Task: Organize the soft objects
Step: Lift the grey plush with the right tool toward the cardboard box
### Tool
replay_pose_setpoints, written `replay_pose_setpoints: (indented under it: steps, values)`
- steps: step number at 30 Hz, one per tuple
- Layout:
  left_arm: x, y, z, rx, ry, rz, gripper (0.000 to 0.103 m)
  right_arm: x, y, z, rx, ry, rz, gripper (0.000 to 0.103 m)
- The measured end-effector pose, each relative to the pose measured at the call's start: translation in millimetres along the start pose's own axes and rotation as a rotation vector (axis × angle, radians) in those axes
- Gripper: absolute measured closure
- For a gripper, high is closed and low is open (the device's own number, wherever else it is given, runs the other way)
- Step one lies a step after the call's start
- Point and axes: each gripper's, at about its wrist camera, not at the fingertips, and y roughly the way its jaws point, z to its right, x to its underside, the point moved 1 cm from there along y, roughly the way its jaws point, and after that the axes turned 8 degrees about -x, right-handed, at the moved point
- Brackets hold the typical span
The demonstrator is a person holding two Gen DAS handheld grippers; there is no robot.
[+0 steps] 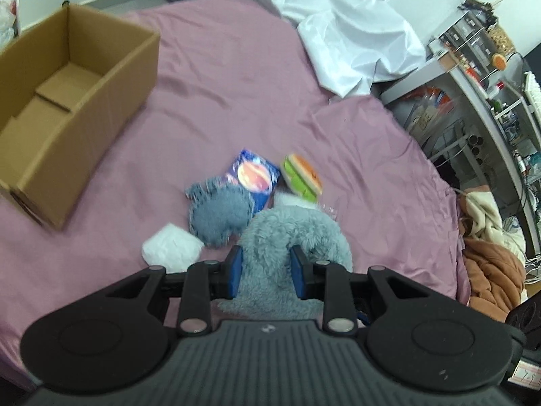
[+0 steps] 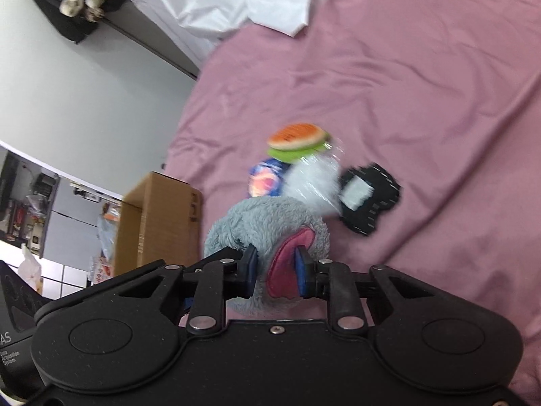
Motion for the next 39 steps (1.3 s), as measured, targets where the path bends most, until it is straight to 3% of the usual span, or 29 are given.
replay_pose_setpoints:
  steps: [23, 39]
  values:
    - [-44.6, -78.8, -32.5, 0.042, 0.017, 0.158, 0.076, 1.9, -7.5, -82.3, -0.154, -0.154, 0.126, 0.081]
    - [-67.8, -110.2, -82.7, 0.014, -0.014, 0.256, 0.084, 13.3, 27.6, -122.1, -0.265, -0.178, 0.124, 0.078]
